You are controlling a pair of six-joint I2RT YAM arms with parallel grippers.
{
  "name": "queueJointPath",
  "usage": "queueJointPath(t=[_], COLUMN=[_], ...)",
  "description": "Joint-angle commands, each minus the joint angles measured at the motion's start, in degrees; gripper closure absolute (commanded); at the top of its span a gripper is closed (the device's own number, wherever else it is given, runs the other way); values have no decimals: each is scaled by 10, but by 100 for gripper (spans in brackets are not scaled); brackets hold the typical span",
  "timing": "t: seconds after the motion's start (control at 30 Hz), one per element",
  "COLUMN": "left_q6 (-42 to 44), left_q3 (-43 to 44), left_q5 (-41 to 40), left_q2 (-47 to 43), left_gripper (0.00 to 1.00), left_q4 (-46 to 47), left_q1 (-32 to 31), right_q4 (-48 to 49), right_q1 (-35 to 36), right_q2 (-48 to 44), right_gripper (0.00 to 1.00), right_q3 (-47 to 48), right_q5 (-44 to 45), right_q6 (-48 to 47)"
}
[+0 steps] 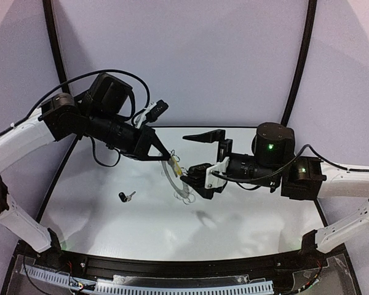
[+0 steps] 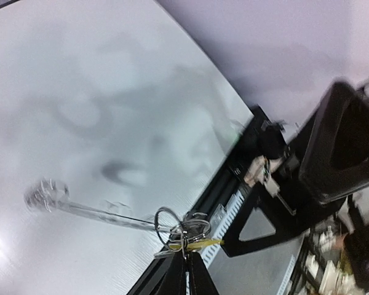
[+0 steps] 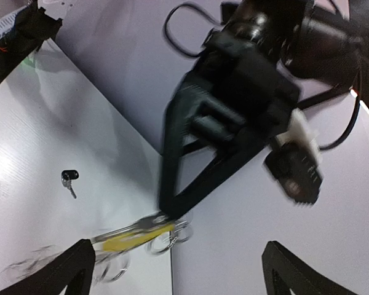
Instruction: Remove the keys from the keyring
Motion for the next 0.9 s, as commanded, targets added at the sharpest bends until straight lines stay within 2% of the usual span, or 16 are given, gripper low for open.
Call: queueJointPath(t=[0.0,0.1,0.17,0.2,0.27,0.37,0.47,0.6,0.63,0.67,0.77,0.87], left_q6=[-118,-200,-241,-261,-280,-273,-283,-275,-276,-281,-317,-352], left_q3=[40,29,-2,-10,-19,-6,-36,-102,-109,-118,-129,-146], left_q5=[-133,-168,-111,-48,20,-49,63,188,198,215,244,255], left_q2=[13,20,23,27,38,32,32,18,18,11,8,5], left_gripper=[99,99,99,99,99,99,99,99,99,99,99,99], left_q4=[-80,-138,-124,-94,-70,-84,20,160,176,202,272,332], left_q1=[15,79,115,120,123,135,140,141,141,141,140,141], right_q4=[72,118,130,127,114,105,107,-18,-26,-32,19,111], right_q1=[2,2,2,2,2,2,3,2,2,2,2,2], right_q2=[-6,-19,-26,-27,-30,-31,-12,13,12,5,-23,-22], right_gripper=[2,2,2,2,2,2,2,2,2,2,2,5], right_q3=[-48,-76,-80,-79,-72,-68,-50,15,15,2,-54,-109], right_q5=[78,152,169,163,153,151,136,124,123,127,133,84], right_q6=[79,134,182,201,236,315,428,569,578,625,743,783])
